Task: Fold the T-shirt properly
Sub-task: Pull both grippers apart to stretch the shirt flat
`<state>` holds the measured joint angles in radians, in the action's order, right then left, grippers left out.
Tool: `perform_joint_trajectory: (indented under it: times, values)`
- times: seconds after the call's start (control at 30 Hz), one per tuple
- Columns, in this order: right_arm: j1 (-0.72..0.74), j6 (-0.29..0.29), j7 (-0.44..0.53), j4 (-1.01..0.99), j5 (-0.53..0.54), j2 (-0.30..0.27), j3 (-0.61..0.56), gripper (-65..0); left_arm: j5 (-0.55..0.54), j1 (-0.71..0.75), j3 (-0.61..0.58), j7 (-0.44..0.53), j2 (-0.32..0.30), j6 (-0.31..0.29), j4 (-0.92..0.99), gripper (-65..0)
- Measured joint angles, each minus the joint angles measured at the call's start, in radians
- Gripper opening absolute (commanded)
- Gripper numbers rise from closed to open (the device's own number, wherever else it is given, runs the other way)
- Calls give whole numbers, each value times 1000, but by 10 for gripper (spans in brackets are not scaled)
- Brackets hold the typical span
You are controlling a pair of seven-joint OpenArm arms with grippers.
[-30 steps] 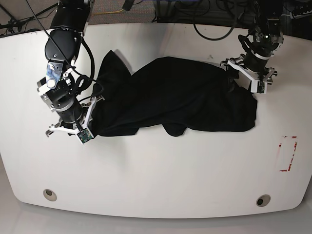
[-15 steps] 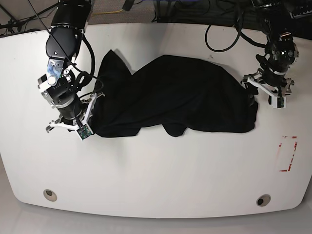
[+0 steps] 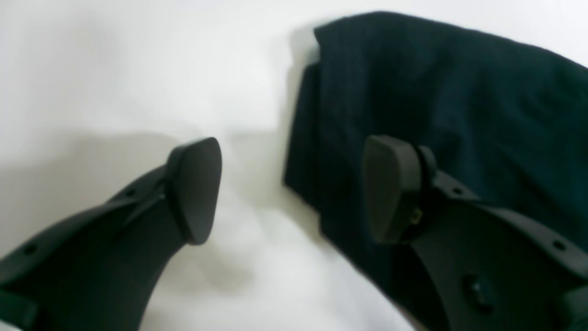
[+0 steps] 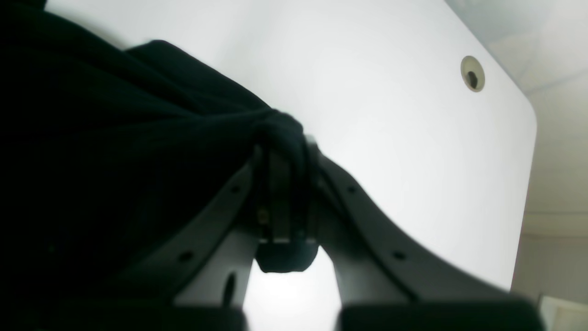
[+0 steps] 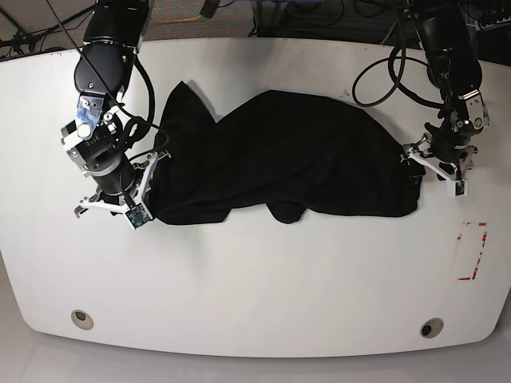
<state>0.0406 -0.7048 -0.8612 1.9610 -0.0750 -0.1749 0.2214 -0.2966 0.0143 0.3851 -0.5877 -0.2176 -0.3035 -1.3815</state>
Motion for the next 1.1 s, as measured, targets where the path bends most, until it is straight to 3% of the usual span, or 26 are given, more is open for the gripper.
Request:
perform_joint_trajectory:
  times: [0.1, 0.2, 0.33, 0.4, 0.53, 0.77, 1.1]
  values:
    - [-2, 0, 0, 3, 0, 0, 0, -650, 5, -21, -10, -2, -2, -16, 41, -210]
    - [-2, 0, 0, 7, 0, 1, 0, -650, 8, -23, -45, 1, -6, -84, 49, -210]
    - [-2, 0, 0, 8, 0, 0, 2, -650, 6, -29, -87, 15, -3, -97, 64, -222]
    - [-1, 0, 0, 8, -6, 0, 2, -650, 2, -34, -119, 37, -8, -98, 78, -331]
    - [-1, 0, 0, 9, -3, 0, 2, -650, -20, -53, -160, 65, -7, -100, 123, -650]
    - [-1, 0, -3, 10, -6, 0, 5, -650, -38, -111, -158, 69, -8, -109, 205, -650]
    - [87, -3, -2, -20, -2, -5, 59, -650, 10, -66, -79, -79, -5, -101, -104, -650]
